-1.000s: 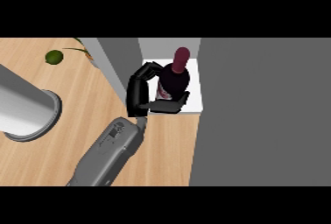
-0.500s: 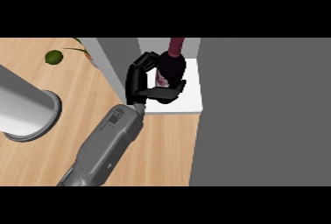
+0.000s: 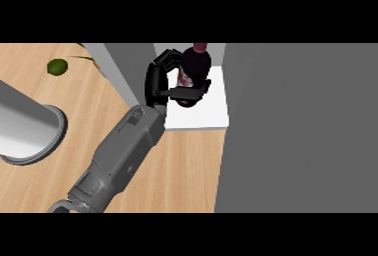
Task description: Pick up the wine, place it into the cabinet and close the cabinet
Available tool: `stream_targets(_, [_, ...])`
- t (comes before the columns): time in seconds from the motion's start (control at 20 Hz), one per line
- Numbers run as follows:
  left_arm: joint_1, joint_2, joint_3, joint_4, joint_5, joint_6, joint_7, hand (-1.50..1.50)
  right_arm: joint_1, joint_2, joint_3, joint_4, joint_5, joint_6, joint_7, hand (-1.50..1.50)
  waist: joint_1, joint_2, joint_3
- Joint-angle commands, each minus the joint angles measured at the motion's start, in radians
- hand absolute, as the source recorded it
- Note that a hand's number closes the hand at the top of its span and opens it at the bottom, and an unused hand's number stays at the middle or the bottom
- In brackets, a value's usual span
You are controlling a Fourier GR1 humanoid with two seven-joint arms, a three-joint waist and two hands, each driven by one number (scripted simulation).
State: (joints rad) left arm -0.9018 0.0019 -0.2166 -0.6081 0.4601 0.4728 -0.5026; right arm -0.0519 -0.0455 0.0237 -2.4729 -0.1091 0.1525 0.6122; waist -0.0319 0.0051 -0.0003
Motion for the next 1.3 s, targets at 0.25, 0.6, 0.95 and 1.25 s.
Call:
stream_targets(0.25, [-0.116, -0.002, 0.015, 0.172, 0.007, 0.05, -0.136, 1.5, 0.003, 0.016, 0.02, -0.058, -0.059, -0.009, 0.03, -1.5, -0.007, 0.002, 0.0])
stream_targets(0.6, [-0.223, -0.002, 0.138, 0.317, -0.014, 0.007, -0.198, 1.5, -0.007, 0.01, 0.029, -0.099, -0.054, -0.014, 0.062, -1.5, -0.014, 0.006, 0.0])
stream_targets(0.95, [-0.177, -0.002, 0.205, 0.354, 0.071, -0.048, -0.219, 1.5, -0.009, 0.015, 0.026, 0.001, -0.058, 0.015, -0.005, -1.5, -0.016, 0.009, 0.0])
stream_targets(1.25, [-0.202, 0.016, 0.252, 0.411, 0.084, -0.124, -0.247, 1.5, -0.017, 0.025, 0.036, -0.027, -0.048, -0.004, 0.011, -1.5, -0.02, 0.013, 0.0])
